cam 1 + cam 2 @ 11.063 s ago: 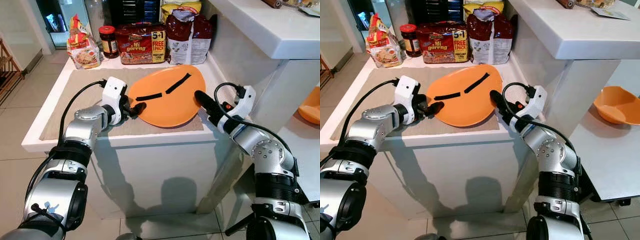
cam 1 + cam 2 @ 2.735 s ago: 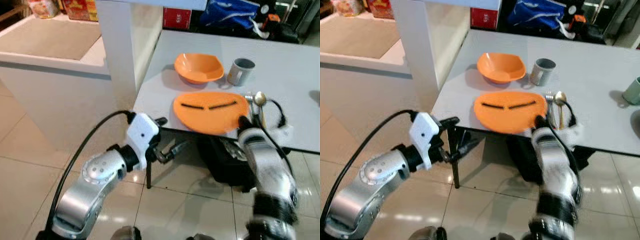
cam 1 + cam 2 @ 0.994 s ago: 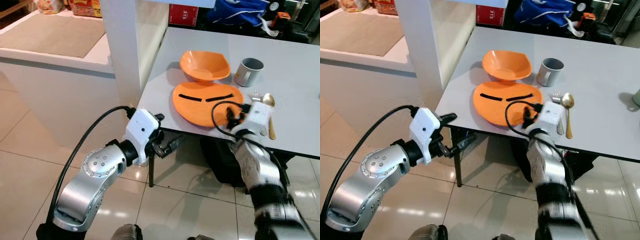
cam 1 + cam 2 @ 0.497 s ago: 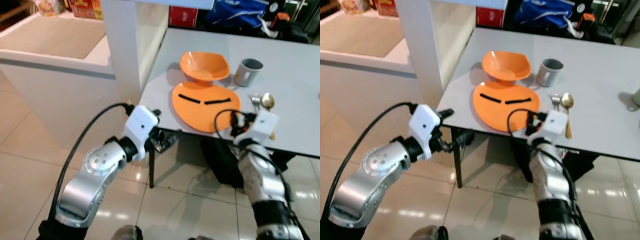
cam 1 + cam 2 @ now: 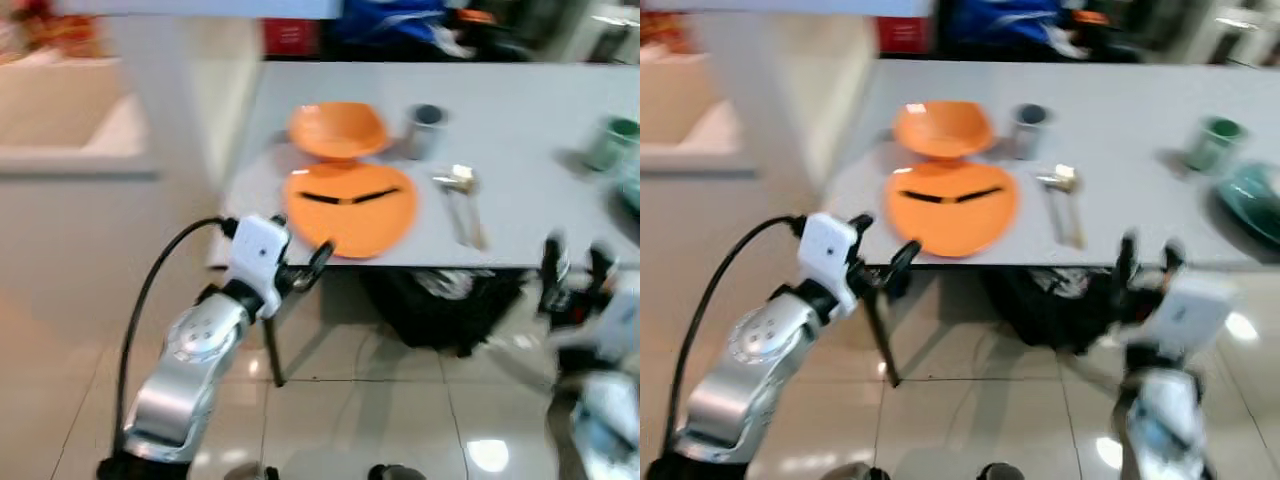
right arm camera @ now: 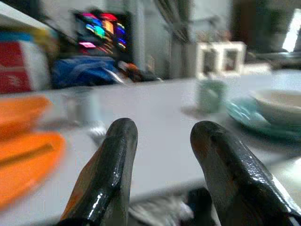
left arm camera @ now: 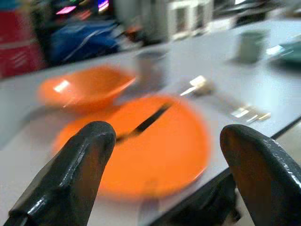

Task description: Setting the table

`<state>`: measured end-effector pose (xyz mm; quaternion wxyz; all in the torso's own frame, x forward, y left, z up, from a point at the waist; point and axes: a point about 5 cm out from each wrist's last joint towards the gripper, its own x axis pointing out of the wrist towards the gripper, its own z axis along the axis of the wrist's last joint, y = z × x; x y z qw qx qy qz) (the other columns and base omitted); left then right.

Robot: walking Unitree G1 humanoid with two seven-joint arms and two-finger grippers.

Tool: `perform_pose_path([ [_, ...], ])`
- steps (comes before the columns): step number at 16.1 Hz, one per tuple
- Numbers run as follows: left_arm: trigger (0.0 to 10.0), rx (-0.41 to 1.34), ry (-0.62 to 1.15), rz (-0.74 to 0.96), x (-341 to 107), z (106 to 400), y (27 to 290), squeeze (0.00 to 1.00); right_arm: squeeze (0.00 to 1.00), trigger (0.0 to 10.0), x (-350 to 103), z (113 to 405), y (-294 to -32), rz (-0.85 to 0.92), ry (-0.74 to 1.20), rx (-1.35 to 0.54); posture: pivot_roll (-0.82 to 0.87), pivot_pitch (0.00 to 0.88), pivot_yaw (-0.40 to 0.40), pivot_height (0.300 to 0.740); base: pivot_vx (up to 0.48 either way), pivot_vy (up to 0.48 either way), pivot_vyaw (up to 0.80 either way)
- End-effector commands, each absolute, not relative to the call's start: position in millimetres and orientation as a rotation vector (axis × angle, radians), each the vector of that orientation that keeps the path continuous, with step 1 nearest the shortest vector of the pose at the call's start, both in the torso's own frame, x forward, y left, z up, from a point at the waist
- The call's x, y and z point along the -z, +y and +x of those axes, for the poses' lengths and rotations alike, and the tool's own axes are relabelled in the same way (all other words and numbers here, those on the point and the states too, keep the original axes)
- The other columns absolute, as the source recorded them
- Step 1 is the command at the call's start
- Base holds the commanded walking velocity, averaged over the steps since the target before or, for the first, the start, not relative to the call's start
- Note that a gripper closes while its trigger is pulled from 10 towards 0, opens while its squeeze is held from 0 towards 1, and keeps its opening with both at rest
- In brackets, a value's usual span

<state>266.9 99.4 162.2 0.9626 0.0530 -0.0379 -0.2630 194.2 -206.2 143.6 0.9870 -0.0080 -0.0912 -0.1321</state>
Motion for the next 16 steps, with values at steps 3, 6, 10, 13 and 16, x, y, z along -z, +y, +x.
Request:
perform_pose_path([
  [3,10.0,0.545,-0.149,0.104,-170.2,270.7,91.4,0.0,0.0,10.0,-140.9,179.1,-211.2,0.002,-0.127,0.379,-0.1,0.026,0.076,0.74,0.0,0.0,-0.8],
  [6,10.0,0.62,-0.198,0.093,-175.8,268.8,82.5,0.0,0.0,10.0,-140.1,177.6,-211.2,0.004,-0.119,0.404,-0.11,0.028,0.085,0.74,0.104,0.0,-0.8],
  [10,10.0,0.716,-0.227,0.097,-178.1,265.4,74.0,0.0,0.0,10.0,-144.1,178.5,-210.8,0.006,-0.141,0.424,-0.11,0.029,0.095,0.74,0.402,0.0,-0.8],
  [13,10.0,0.745,-0.237,0.103,-179.8,265.9,72.1,0.0,0.0,10.0,-146.9,179.6,-207.9,0.004,-0.164,0.42,-0.11,0.028,0.101,0.74,0.437,0.0,-0.8],
  [16,10.0,0.756,-0.244,0.103,-181.1,267.0,70.2,0.0,0.0,10.0,-148.8,179.0,-207.4,0.002,-0.175,0.422,-0.11,0.032,0.105,0.74,0.435,0.0,-0.8],
])
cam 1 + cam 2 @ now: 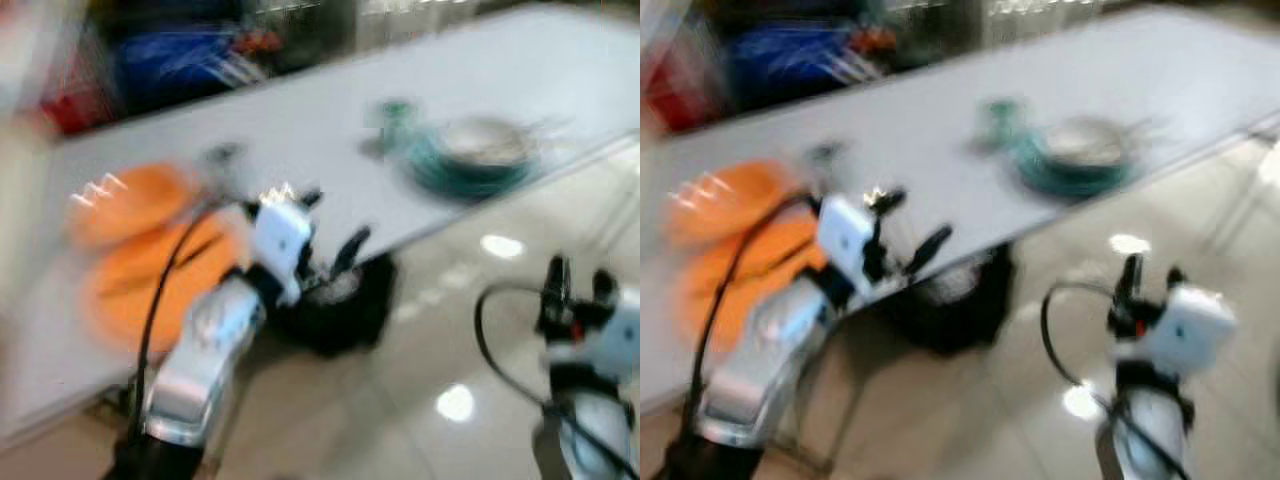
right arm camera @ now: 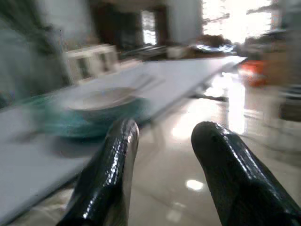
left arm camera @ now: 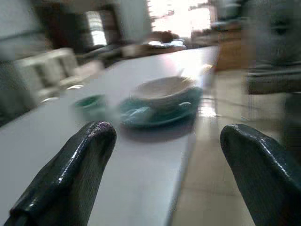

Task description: Setting the table

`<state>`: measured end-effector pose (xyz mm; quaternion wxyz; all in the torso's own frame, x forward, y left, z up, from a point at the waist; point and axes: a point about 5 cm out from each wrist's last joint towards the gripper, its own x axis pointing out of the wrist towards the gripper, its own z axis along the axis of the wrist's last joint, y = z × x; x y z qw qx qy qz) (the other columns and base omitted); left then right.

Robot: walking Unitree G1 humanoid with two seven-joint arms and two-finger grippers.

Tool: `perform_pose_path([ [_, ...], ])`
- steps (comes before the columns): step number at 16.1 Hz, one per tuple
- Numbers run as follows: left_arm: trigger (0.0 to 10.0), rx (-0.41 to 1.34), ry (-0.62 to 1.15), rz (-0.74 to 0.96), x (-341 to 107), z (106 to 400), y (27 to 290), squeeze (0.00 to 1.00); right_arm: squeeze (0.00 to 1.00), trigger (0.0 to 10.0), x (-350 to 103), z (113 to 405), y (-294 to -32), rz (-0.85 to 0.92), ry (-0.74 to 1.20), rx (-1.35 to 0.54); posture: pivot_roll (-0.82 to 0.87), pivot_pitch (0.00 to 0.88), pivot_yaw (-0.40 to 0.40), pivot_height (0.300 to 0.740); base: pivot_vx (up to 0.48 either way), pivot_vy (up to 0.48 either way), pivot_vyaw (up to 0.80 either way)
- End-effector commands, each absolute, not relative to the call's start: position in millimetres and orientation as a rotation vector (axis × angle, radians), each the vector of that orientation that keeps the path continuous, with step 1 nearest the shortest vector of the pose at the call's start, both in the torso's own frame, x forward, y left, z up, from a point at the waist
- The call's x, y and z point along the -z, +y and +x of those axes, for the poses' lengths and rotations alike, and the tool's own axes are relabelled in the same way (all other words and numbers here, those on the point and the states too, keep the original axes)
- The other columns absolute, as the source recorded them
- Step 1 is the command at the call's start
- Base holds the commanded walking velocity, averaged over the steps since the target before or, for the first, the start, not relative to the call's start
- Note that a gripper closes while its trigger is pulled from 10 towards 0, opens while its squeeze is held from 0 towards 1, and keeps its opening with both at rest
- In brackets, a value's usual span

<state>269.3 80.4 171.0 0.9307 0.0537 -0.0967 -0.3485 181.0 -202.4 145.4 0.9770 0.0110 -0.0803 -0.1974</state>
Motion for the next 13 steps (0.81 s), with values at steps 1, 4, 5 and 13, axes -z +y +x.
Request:
perform_pose_path([
  [1,10.0,0.756,-0.246,0.1,-181.6,267.6,70.1,0.0,0.0,10.0,-149.9,179.2,-207.3,-0.001,-0.181,0.422,-0.12,0.035,0.106,0.74,0.439,0.0,-0.8],
  [4,10.0,0.764,-0.239,0.084,-180.3,267.2,68.8,0.0,0.0,10.0,-151.9,176.8,-206.7,-0.011,-0.19,0.417,-0.12,0.041,0.106,0.74,0.436,0.0,-0.8],
  [5,10.0,0.758,-0.234,0.083,-179.0,267.3,69.0,0.0,0.0,10.0,-153.1,177.4,-206.4,-0.025,-0.194,0.405,-0.12,0.041,0.106,0.74,0.435,0.0,-0.8],
  [13,10.0,0.724,-0.238,0.069,-179.6,265.8,72.2,0.0,0.0,10.0,-160.7,188.0,-202.6,-0.058,-0.231,0.335,-0.11,0.04,0.068,0.74,0.437,0.0,-0.8],
])
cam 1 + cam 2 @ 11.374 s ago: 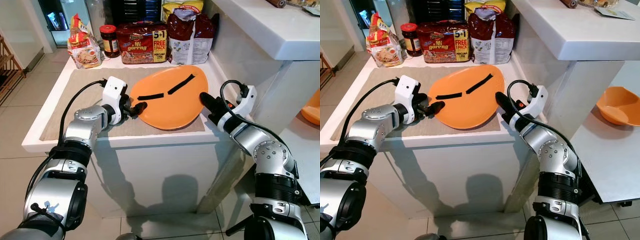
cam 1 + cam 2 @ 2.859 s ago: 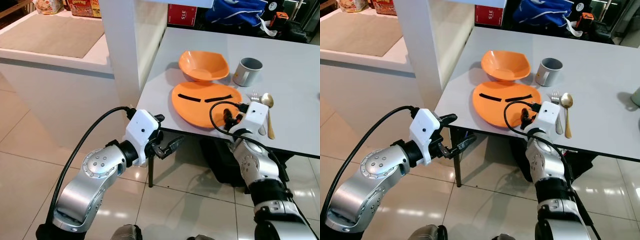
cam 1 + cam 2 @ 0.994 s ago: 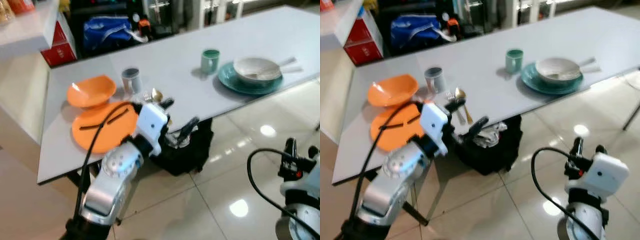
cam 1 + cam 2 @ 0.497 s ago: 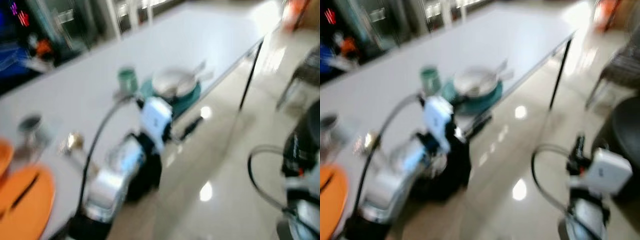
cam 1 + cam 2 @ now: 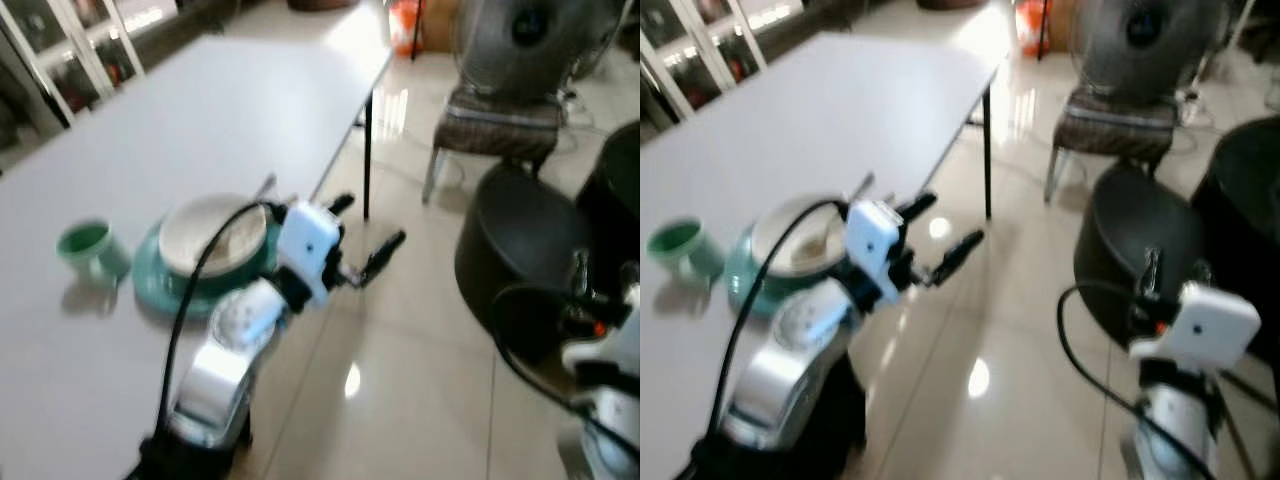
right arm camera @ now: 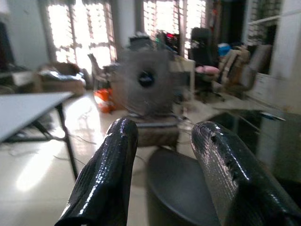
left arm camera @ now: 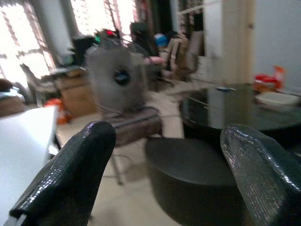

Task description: Setting the table

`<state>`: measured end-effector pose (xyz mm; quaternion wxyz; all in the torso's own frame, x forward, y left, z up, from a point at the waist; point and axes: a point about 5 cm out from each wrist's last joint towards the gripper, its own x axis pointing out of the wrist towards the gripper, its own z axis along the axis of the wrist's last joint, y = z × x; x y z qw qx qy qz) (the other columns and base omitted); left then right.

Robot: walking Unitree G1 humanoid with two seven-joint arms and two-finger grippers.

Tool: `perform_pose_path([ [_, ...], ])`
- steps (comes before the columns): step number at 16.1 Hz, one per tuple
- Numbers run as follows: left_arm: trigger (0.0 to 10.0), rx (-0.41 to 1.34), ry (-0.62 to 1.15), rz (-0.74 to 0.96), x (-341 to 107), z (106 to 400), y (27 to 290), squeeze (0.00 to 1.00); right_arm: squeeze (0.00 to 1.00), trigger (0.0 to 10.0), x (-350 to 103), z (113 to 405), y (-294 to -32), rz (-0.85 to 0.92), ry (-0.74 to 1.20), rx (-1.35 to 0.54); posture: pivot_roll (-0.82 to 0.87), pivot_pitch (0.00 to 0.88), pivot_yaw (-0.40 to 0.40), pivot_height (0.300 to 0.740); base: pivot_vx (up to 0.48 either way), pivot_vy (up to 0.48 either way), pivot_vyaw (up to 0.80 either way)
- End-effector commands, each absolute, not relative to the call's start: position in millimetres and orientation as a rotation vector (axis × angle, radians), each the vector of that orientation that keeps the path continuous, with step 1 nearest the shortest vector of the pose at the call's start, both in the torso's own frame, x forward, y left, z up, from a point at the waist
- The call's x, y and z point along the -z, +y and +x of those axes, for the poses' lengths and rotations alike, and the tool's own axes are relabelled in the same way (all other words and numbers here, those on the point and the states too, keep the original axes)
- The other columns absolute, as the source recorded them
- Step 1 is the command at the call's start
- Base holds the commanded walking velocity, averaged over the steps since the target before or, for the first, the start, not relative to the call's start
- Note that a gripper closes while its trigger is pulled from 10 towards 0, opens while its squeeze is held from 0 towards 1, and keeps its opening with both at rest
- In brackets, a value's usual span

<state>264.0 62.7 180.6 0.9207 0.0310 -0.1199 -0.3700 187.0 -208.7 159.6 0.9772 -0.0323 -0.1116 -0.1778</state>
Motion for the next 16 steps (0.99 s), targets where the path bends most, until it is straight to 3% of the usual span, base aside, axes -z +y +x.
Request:
perform_pose_path([
  [1,10.0,0.725,-0.239,0.068,-179.6,265.4,72.1,0.0,0.0,10.0,-160.7,188.1,-202.4,-0.059,-0.231,0.332,-0.11,0.04,0.068,0.74,0.439,0.0,-0.8],
  [4,10.0,0.716,-0.234,0.071,-178.8,265.9,71.8,0.0,0.0,10.0,-161.4,189.4,-202.1,-0.069,-0.232,0.311,-0.1,0.042,0.052,0.74,0.437,0.0,-0.8],
  [8,10.0,0.635,-0.237,0.08,-178.5,259.3,81.1,0.0,0.0,10.0,-162.6,204.0,-199.5,-0.092,-0.237,0.216,-0.05,0.051,-0.043,0.74,0.434,0.0,-0.8],
  [10,10.0,0.501,-0.275,0.128,-184.9,261.0,91.5,0.0,0.0,10.0,-162.0,209.4,-196.0,-0.092,-0.237,0.169,-0.04,0.053,-0.069,0.74,0.433,0.0,0.0],
  [11,10.0,0.285,-0.281,0.196,-190.1,270.4,108.5,0.0,0.0,10.0,-161.0,214.5,-193.0,-0.098,-0.232,0.14,-0.03,0.051,-0.08,0.74,0.405,0.0,0.0],
  [14,10.0,0.228,-0.227,0.188,-183.1,274.2,120.1,0.0,0.0,10.0,-148.5,225.4,-193.4,-0.1,-0.158,0.128,-0.03,0.047,-0.064,0.74,0.402,0.0,0.0],
  [16,10.0,0.324,-0.187,0.192,-174.5,272.0,112.2,0.0,0.0,10.0,-132.2,229.2,-200.7,-0.151,-0.076,0.186,-0.03,0.046,-0.04,0.74,0.416,0.0,0.0],
])
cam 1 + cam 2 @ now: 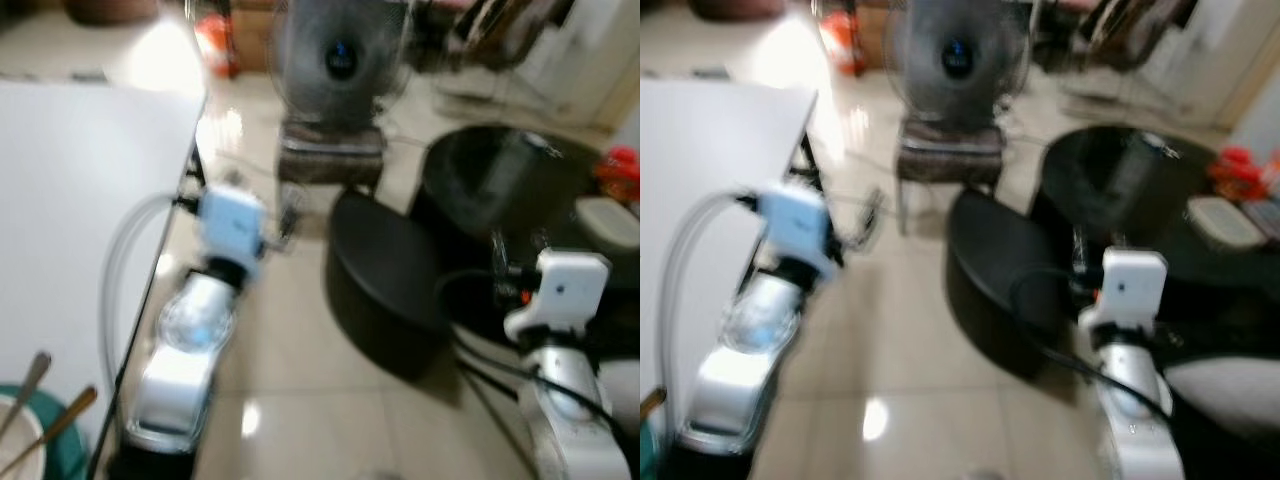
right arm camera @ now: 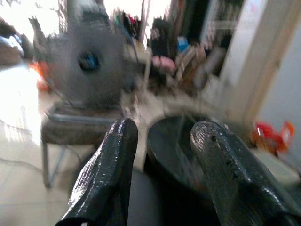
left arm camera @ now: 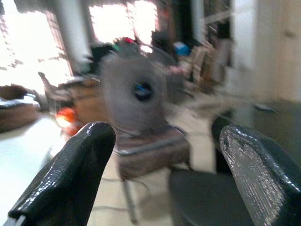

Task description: Setting the table

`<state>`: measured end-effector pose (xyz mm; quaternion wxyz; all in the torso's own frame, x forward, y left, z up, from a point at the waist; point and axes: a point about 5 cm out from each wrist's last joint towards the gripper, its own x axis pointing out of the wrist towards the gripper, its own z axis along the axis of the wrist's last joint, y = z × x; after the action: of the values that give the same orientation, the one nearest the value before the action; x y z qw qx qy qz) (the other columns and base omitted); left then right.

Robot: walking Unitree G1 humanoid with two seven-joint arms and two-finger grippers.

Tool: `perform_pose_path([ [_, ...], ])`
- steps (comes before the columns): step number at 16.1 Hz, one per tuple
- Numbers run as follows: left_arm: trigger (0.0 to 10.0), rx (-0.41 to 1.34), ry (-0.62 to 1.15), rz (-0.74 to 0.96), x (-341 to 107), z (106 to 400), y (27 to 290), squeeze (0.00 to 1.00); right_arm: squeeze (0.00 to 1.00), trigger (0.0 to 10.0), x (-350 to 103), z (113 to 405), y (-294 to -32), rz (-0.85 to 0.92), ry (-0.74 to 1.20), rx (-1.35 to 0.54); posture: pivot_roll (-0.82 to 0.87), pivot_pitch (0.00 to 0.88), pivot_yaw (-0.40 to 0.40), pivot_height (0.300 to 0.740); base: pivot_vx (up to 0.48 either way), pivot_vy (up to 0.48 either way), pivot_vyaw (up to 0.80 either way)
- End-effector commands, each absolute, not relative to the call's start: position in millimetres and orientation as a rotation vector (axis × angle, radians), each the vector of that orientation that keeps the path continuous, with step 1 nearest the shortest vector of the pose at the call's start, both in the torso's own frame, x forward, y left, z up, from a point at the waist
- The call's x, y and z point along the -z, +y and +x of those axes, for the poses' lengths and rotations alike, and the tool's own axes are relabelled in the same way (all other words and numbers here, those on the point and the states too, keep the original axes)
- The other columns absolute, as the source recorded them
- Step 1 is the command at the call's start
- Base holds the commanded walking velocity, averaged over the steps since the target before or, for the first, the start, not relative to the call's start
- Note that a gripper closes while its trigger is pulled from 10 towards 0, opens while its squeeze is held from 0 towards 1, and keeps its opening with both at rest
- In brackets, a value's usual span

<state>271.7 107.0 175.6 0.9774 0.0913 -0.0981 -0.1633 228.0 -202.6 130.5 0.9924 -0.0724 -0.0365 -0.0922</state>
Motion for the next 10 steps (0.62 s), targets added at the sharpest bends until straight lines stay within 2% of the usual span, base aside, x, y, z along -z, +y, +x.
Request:
perform_pose_path([
  [1,10.0,0.371,-0.171,0.187,-171.3,271.4,105.4,0.0,0.0,10.0,-128.3,225.2,-201.9,-0.127,-0.068,0.21,-0.03,0.046,-0.02,0.74,0.42,0.0,0.0],
  [6,10.0,0.4,-0.139,0.182,-166.2,275.6,100.5,0.0,0.0,10.0,-126.5,221.3,-195.3,-0.14,-0.064,0.178,-0.07,0.051,0.02,0.74,0.416,0.0,0.0],
  [10,10.0,0.442,-0.139,0.169,-165.6,281.0,94.9,0.0,0.0,10.0,-130.7,215.6,-202.7,-0.159,-0.088,0.22,-0.1,0.036,0.042,0.74,0.442,0.0,0.0],
])
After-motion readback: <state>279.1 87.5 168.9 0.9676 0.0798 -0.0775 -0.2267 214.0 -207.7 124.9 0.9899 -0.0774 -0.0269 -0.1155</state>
